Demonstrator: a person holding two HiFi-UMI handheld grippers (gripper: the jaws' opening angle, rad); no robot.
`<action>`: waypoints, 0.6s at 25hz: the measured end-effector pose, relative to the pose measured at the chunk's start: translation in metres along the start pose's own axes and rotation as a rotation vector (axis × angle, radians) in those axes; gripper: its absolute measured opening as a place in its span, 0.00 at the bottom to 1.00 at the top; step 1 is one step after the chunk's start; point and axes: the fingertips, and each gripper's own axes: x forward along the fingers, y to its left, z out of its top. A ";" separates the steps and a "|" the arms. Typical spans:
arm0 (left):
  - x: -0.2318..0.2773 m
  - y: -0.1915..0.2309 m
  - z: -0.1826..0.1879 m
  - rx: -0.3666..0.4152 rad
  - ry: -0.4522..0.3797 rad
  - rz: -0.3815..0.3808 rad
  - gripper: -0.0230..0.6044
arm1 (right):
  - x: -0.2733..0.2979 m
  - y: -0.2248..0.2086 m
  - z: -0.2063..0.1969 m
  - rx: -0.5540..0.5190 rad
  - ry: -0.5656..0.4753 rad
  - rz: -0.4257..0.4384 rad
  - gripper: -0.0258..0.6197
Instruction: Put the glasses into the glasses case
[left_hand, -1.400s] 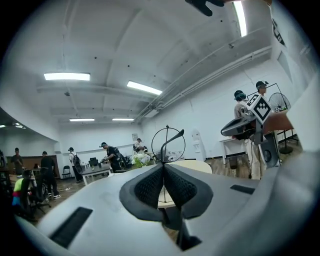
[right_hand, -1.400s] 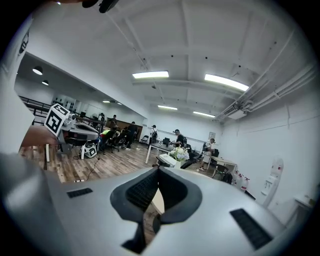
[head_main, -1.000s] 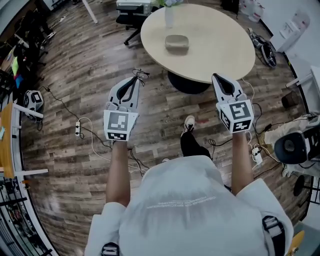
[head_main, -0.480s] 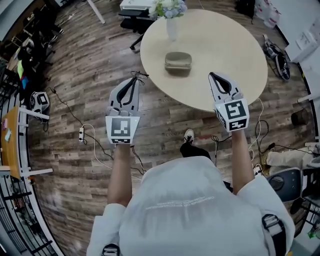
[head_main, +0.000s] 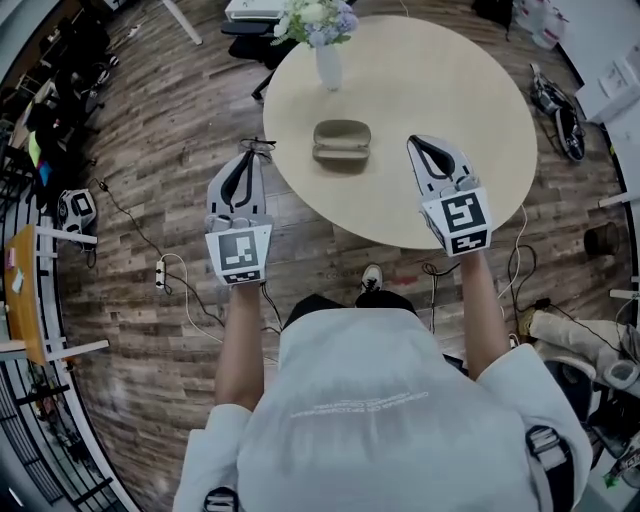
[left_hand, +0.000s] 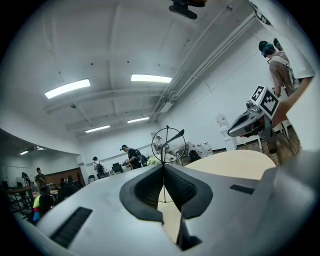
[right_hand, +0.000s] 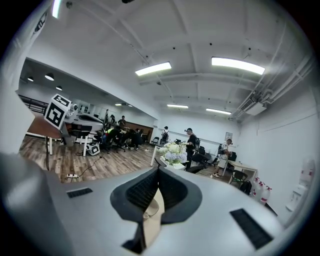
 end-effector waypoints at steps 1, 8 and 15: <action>0.006 -0.001 -0.004 0.004 0.010 -0.010 0.06 | 0.005 -0.001 -0.002 0.001 0.003 -0.003 0.04; 0.051 0.000 -0.043 0.050 0.062 -0.097 0.06 | 0.044 -0.008 -0.031 0.006 0.084 -0.063 0.04; 0.084 -0.003 -0.093 0.094 0.104 -0.189 0.06 | 0.063 -0.001 -0.055 0.063 0.156 -0.151 0.04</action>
